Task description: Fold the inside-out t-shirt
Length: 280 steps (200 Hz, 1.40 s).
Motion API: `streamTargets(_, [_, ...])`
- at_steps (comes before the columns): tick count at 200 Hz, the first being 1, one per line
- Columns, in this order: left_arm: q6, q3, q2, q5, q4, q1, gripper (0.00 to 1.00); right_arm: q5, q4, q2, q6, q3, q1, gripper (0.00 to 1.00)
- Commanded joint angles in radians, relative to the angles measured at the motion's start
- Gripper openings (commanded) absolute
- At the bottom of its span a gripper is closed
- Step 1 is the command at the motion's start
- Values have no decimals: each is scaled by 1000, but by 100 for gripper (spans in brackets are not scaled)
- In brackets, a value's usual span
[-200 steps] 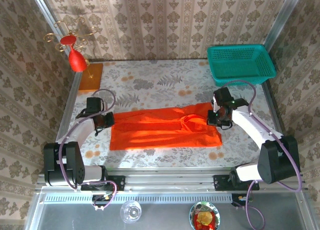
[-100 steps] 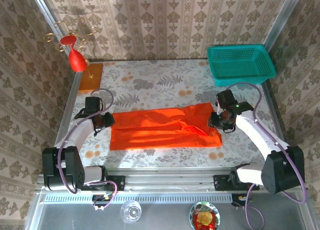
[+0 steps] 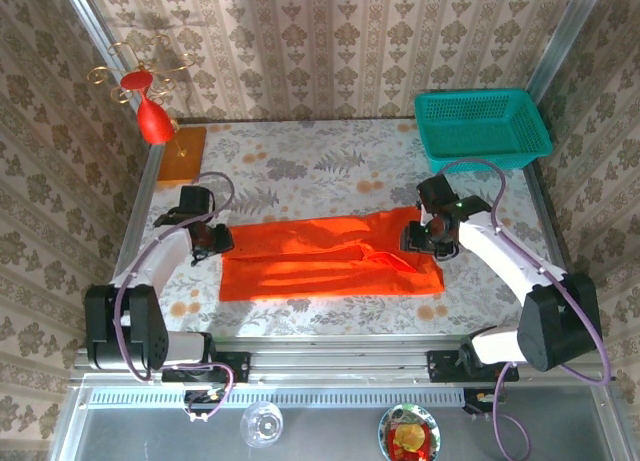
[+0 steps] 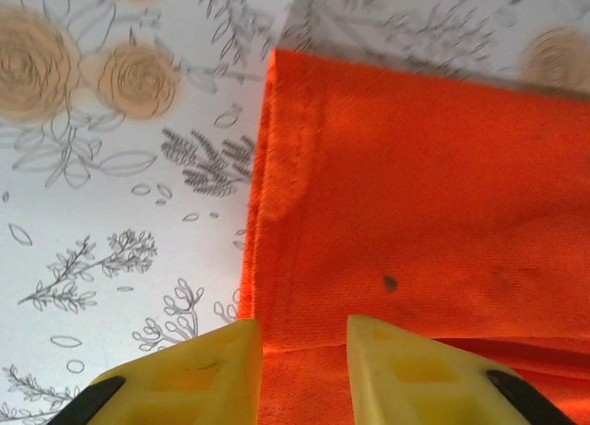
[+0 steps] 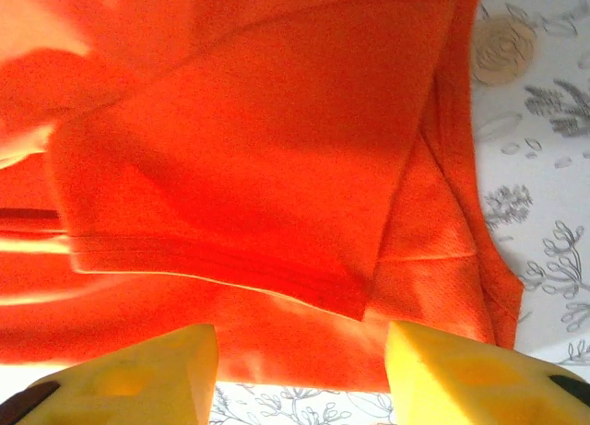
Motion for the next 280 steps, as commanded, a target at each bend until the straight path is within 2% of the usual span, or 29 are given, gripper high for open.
streamTargets(1, [-45,-38,22,-18,-34,26,32,-14,29,-13,63,-63,-36,56])
streamTargets(44, [-70,-101,20,130,50,96,32,-165,132,-29,98,-165,-111,60])
streamTargets(87, [-78,-83,-44,173,42,92,32,-262,240,23,147,-230,-141,61])
streamTargets(132, [-95,-56,-58,201,18,40,30,-338,342,93,199,-276,-161,60])
streamTargets(160, [-110,-46,-50,200,22,2,30,-381,385,88,225,-294,-164,51])
streamTargets(188, [-115,-68,-31,197,45,-2,29,-367,364,49,228,-299,-166,31])
streamTargets(244, [-98,-75,62,199,97,19,28,-364,325,-33,230,-287,-170,0])
streamTargets(280, [-94,-80,124,216,148,73,26,-318,231,-107,211,-274,-171,0])
